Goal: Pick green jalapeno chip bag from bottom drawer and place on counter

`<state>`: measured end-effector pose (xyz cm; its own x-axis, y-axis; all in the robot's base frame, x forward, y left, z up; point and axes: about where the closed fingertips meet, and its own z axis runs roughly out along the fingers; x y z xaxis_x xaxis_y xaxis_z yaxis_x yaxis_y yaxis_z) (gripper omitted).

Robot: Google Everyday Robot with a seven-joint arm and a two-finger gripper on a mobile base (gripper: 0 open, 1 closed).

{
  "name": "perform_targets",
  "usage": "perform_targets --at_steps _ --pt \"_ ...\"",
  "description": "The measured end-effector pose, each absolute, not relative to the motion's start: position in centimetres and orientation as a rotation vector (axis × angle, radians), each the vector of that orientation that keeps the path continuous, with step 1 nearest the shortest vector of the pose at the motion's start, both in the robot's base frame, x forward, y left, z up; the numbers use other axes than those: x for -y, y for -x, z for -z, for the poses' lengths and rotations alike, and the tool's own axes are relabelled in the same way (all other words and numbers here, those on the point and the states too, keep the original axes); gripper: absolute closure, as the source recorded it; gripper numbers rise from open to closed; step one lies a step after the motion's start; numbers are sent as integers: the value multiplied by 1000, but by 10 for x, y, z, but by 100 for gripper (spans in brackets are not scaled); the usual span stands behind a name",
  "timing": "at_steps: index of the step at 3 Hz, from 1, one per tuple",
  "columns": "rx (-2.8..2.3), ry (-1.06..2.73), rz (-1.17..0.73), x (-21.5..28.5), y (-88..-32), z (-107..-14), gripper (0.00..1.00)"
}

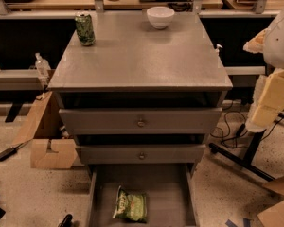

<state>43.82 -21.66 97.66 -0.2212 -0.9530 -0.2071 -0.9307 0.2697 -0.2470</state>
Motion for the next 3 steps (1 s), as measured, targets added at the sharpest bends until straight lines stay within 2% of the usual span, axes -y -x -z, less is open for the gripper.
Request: perform_targets --at_steps 2,3 --pt "-2216 1694 92 217 -441 -961 0" --pt "-2145 1653 -35 223 -412 -882 0"
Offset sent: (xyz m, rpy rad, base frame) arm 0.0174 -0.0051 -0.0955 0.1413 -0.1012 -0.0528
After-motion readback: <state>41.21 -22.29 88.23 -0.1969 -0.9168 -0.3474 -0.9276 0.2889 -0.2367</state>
